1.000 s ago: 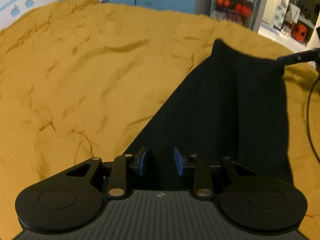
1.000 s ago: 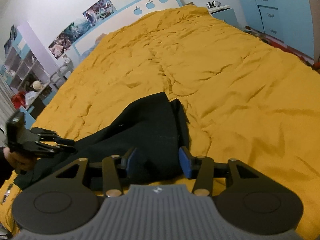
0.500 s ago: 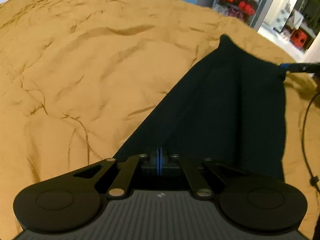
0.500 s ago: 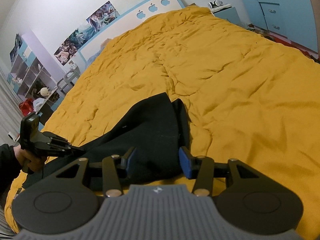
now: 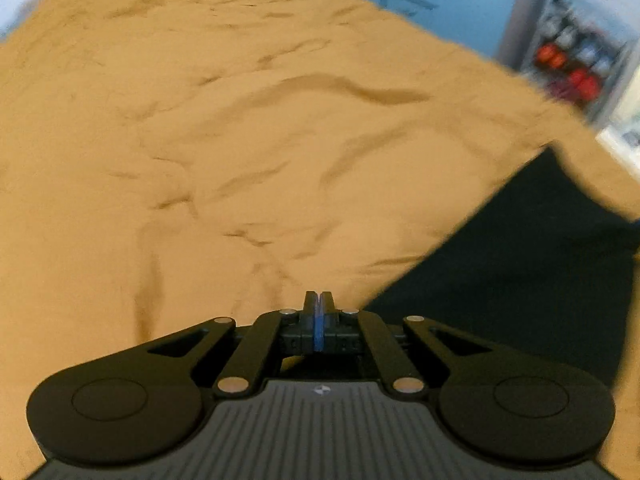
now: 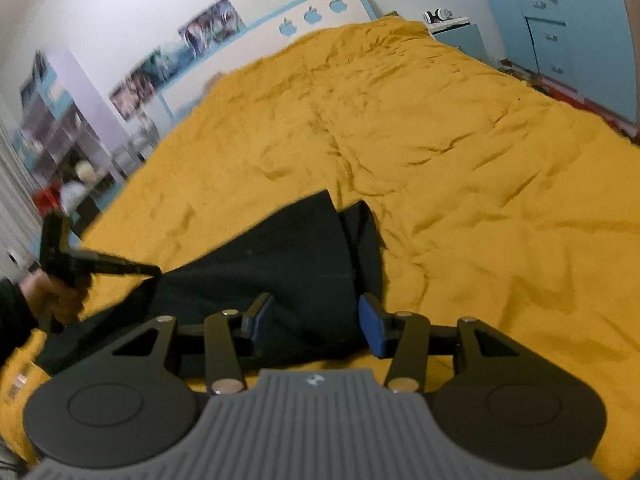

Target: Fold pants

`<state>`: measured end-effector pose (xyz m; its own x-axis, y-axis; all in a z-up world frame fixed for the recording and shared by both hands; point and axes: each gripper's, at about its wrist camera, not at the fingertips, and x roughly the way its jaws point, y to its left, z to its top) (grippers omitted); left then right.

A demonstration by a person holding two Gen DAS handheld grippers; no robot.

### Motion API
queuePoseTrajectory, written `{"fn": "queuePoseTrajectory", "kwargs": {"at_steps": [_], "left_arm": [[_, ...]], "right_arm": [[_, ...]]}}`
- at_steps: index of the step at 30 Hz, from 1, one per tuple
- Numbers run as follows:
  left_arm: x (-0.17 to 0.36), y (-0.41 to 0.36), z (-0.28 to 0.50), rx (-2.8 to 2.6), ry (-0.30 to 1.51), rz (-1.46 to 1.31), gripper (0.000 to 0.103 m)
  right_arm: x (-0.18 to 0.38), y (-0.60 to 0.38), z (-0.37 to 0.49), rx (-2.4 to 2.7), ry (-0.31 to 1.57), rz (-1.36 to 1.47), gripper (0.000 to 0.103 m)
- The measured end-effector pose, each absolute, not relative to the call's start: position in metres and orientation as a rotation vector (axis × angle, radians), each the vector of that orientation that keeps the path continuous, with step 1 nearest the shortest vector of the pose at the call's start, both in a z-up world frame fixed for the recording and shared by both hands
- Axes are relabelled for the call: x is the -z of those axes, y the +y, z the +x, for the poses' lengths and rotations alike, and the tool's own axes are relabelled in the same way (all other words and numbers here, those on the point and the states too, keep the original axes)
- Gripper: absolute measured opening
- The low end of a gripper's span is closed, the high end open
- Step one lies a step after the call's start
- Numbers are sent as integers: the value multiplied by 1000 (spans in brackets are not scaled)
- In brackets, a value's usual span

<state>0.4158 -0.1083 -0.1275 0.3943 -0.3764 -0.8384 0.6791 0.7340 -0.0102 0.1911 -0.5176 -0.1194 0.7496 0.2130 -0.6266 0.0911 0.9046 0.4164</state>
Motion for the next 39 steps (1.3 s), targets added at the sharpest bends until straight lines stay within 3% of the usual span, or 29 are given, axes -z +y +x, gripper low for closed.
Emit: {"fn": "queuePoseTrajectory", "kwargs": {"at_steps": [3, 7, 11, 16, 23, 37, 39], "left_arm": [[126, -113, 416, 602, 891, 348, 2], [97, -100, 402, 572, 821, 175, 9], [74, -97, 347, 683, 796, 123, 32], [77, -91, 269, 712, 820, 160, 33], [95, -78, 202, 723, 840, 137, 35], [122, -131, 179, 734, 772, 470, 37], [121, -132, 171, 733, 746, 521, 42]], "right_arm": [[118, -504, 192, 21, 754, 286, 44], [109, -504, 197, -8, 702, 302, 44], [105, -517, 223, -63, 711, 374, 44], [111, -520, 248, -50, 820, 429, 46], [103, -517, 205, -18, 776, 489, 51], [104, -504, 175, -35, 784, 535, 51], [104, -505, 173, -40, 785, 535, 51]]}}
